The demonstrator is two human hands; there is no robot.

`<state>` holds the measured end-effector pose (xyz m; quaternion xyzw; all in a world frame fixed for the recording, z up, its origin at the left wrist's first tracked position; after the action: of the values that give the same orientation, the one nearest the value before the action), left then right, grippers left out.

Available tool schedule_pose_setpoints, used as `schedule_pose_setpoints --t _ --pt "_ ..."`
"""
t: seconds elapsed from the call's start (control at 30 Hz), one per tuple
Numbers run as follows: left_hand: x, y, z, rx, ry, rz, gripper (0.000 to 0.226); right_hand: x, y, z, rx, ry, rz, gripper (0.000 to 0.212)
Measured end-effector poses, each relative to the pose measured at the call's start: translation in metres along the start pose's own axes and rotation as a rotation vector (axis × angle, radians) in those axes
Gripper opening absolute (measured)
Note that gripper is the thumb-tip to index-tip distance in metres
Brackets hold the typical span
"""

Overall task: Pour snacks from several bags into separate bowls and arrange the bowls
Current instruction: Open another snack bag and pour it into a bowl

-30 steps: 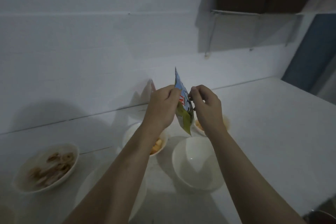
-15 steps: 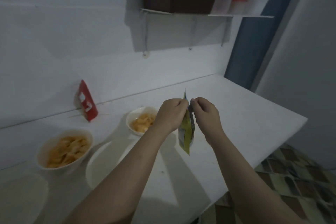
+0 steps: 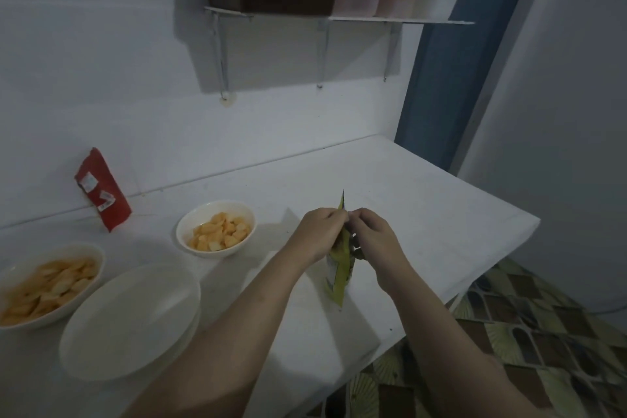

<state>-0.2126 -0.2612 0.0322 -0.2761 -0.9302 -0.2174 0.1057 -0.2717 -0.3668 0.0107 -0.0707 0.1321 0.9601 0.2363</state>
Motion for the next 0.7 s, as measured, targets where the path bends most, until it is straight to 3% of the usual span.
schedule_pose_setpoints --t 0.2,0.43,0.7 --pt "-0.007 -0.003 0.001 0.115 0.043 0.064 0.037 0.001 0.007 -0.003 -0.017 0.007 0.011 0.043" --pt "-0.013 -0.001 -0.001 0.065 0.062 0.137 0.028 -0.003 0.011 0.0 -0.019 -0.03 0.074 0.056" --pt "-0.014 0.0 0.004 -0.052 -0.259 0.009 0.029 -0.009 0.012 0.01 0.15 0.118 0.078 0.043"
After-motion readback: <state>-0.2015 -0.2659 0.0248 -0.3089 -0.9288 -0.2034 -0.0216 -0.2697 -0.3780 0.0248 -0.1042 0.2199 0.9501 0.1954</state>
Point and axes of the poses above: each hand's wrist, its own x-axis away from the middle knuckle, its own y-axis out of the back of the hand, z = x × y, the point moved 2 cm from there along -x, towards the middle knuckle, and after that the axes turned 14 degrees about y, right-handed, at the moved point
